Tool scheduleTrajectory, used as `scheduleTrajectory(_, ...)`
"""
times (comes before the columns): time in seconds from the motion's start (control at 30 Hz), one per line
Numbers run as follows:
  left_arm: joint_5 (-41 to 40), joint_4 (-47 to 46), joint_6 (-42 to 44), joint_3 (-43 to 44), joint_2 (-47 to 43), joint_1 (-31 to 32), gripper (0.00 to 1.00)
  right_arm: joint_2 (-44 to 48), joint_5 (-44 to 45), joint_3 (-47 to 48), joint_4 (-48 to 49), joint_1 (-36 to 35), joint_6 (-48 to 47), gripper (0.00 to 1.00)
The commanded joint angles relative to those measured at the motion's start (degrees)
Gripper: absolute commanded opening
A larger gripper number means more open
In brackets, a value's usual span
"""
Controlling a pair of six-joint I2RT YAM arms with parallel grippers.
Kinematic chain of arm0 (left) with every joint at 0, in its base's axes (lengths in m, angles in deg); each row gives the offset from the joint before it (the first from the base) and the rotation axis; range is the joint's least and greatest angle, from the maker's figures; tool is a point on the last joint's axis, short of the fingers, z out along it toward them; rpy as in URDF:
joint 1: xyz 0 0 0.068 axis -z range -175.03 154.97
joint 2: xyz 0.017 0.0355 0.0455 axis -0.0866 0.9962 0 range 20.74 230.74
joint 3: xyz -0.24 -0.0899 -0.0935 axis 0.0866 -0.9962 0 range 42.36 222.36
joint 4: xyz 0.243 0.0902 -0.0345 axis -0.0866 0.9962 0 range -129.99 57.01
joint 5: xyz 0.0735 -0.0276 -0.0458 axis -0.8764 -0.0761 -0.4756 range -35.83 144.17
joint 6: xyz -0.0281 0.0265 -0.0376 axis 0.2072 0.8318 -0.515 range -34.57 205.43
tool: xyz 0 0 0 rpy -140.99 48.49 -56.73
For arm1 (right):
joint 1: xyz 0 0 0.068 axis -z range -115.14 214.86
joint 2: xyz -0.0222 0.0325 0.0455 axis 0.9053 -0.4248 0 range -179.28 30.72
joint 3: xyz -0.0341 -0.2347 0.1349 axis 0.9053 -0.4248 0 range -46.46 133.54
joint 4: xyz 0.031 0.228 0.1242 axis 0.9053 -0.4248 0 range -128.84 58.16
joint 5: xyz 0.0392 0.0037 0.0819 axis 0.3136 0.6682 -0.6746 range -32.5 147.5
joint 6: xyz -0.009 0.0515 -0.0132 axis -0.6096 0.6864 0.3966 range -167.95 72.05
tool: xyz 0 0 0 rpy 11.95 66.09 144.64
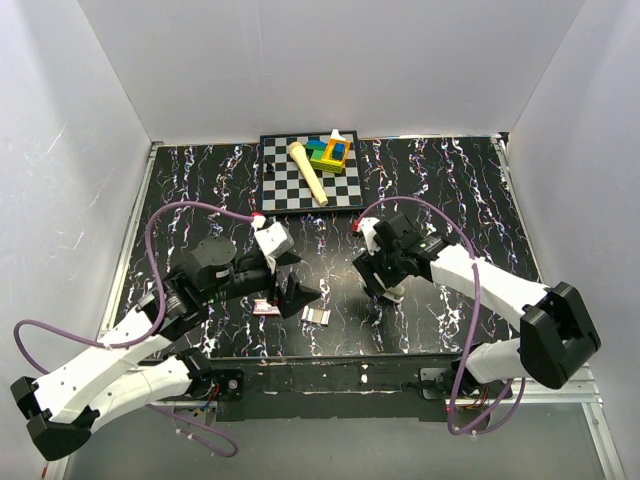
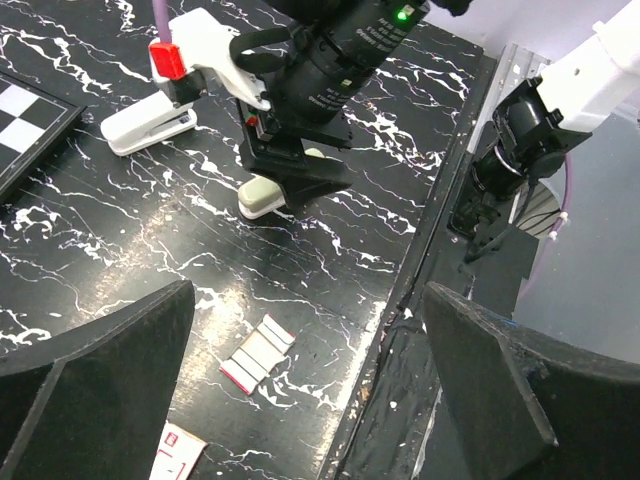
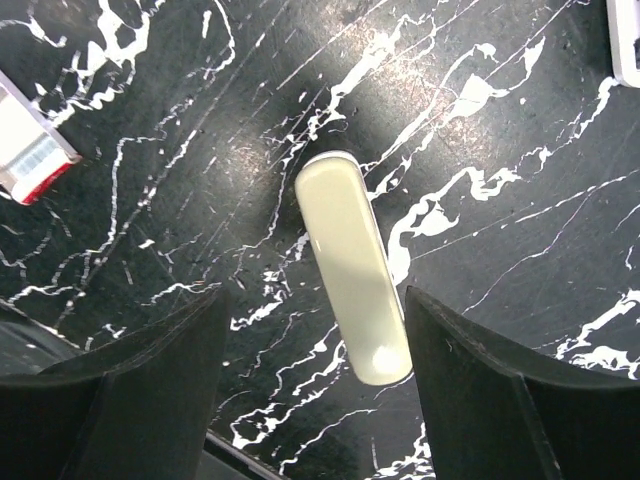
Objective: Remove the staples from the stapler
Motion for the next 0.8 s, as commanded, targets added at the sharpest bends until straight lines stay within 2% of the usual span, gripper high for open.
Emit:
scheduleTrajectory(0.0, 1.02, 0.46, -2.43, -2.18, -3.19, 0.23, 0.98, -2.39, 1.88, 2.57, -0.99, -0.24, -8.69, 0.77)
scheduleTrajectory(0.57, 0.75, 0.19, -2.69, -6.75, -7.68, 0.32, 0.98, -9.86, 3.83, 4.68, -4.42, -0.15, -13.26, 0.78)
scheduleTrajectory(0.77, 0.93, 0.37, -2.78, -7.19, -8.73, 0.41, 0.98, -11.53, 3.57, 4.76, -4.24, -0.15, -13.18, 0.72)
